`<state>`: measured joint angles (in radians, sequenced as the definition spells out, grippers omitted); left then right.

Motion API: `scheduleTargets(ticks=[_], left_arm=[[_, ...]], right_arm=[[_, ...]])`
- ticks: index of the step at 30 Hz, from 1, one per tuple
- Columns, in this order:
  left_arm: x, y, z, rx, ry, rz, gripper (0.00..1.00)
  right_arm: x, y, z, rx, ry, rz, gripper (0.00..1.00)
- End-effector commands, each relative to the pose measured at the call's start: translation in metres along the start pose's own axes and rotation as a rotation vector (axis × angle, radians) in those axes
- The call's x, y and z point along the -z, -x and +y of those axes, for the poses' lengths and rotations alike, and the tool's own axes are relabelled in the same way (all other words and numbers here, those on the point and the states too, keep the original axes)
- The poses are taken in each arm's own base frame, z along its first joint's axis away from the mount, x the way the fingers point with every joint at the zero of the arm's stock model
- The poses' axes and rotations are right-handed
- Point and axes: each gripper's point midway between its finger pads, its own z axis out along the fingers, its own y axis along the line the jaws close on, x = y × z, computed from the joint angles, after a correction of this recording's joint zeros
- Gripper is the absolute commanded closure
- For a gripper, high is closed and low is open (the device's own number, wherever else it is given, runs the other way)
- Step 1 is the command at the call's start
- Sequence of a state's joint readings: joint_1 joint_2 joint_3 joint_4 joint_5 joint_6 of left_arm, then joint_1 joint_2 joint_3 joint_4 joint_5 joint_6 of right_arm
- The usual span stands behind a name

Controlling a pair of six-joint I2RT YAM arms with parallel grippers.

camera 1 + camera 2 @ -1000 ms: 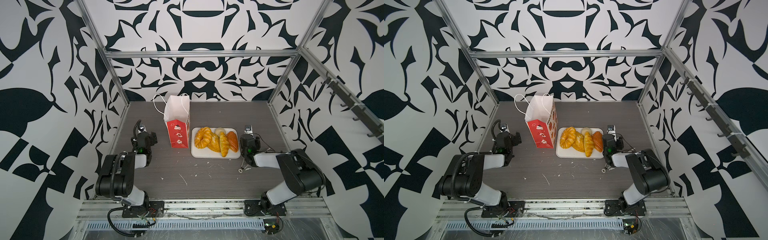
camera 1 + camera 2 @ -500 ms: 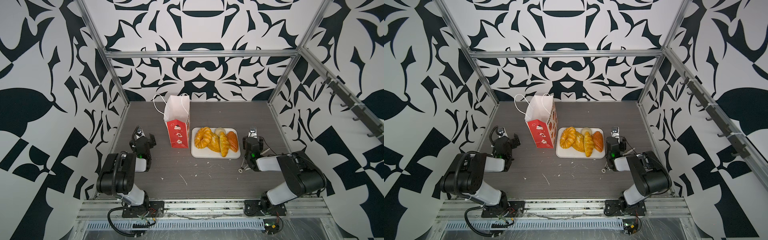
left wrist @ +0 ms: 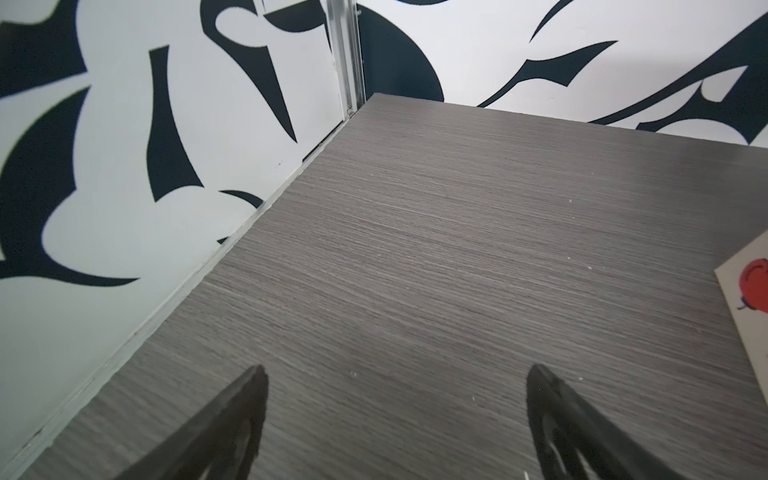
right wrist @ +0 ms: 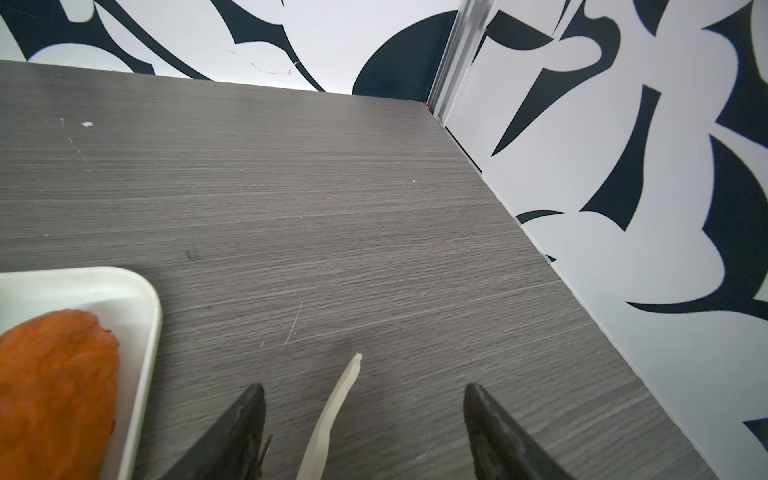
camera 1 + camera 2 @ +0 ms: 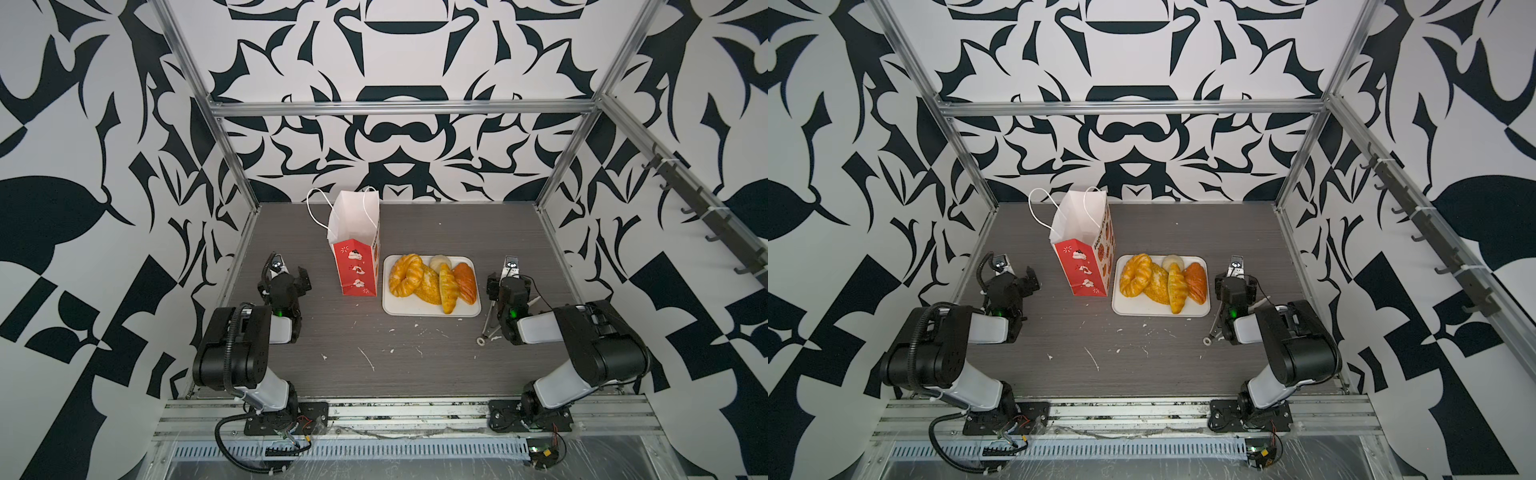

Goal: Take the fake bread out of the paper bag

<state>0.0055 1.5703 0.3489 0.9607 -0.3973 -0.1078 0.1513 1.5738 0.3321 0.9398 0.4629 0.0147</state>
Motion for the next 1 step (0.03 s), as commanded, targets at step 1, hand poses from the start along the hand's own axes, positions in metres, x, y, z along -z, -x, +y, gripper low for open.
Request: scheduleTargets(ticks=[1], left_arm=[[-0.0001,0.0067,-0.0017,0.03,-0.018,-0.024,0.01]], right_arm=[[0.0008,0.012,0.0012,-0.032,0.008,-0.043,0.22]])
